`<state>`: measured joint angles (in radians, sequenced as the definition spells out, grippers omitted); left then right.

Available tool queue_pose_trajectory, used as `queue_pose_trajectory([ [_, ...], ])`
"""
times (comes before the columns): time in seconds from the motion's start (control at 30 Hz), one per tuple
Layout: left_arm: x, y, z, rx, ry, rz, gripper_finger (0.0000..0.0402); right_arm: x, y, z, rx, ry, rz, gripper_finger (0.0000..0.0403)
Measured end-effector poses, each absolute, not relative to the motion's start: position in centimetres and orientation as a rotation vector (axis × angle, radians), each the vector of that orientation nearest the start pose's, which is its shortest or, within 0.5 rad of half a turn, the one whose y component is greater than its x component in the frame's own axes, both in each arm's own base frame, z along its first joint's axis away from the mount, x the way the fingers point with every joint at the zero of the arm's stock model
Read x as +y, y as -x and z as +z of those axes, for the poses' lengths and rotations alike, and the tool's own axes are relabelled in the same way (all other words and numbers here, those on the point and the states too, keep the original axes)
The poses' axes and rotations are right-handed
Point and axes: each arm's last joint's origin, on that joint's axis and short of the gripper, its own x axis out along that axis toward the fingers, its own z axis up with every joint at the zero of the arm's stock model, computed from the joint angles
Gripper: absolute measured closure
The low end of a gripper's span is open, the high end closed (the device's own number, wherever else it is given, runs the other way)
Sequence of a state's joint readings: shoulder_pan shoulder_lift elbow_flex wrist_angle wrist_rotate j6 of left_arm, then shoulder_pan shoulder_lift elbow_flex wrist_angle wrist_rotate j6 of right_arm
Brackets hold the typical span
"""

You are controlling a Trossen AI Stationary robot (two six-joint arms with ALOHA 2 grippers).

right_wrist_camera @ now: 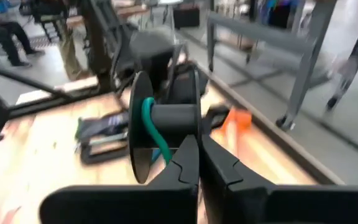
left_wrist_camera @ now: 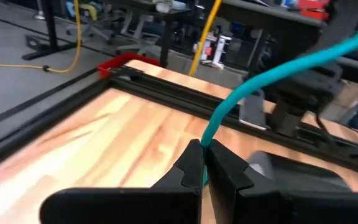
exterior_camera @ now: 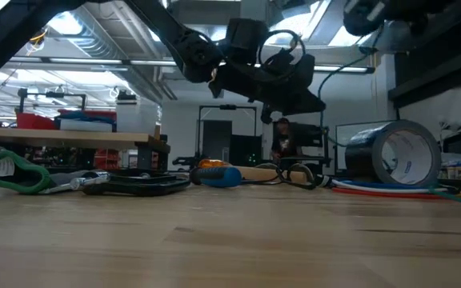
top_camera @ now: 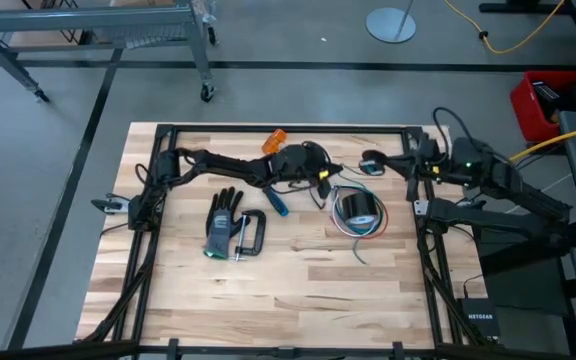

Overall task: Coil cords
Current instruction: Coil the green wire onto the spool

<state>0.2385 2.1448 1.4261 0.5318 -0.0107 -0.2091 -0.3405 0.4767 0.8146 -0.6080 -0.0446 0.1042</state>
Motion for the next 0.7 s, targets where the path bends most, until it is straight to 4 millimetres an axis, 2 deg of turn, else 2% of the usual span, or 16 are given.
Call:
queue_pose_trajectory([
  [0.27, 13.3, -46.2, 19.8, 0.139, 0.281, 0.259, 0.0402, -3.1, -8.8, 32.0, 0.427, -0.232, -0.351, 0.0402],
  [0.7, 13.2, -44.9, 24.0, 0.093, 0.219, 0.236, 0.0401, -4.4, -12.1, 30.1, 0.640, -0.245, -0.421, 0.0402],
])
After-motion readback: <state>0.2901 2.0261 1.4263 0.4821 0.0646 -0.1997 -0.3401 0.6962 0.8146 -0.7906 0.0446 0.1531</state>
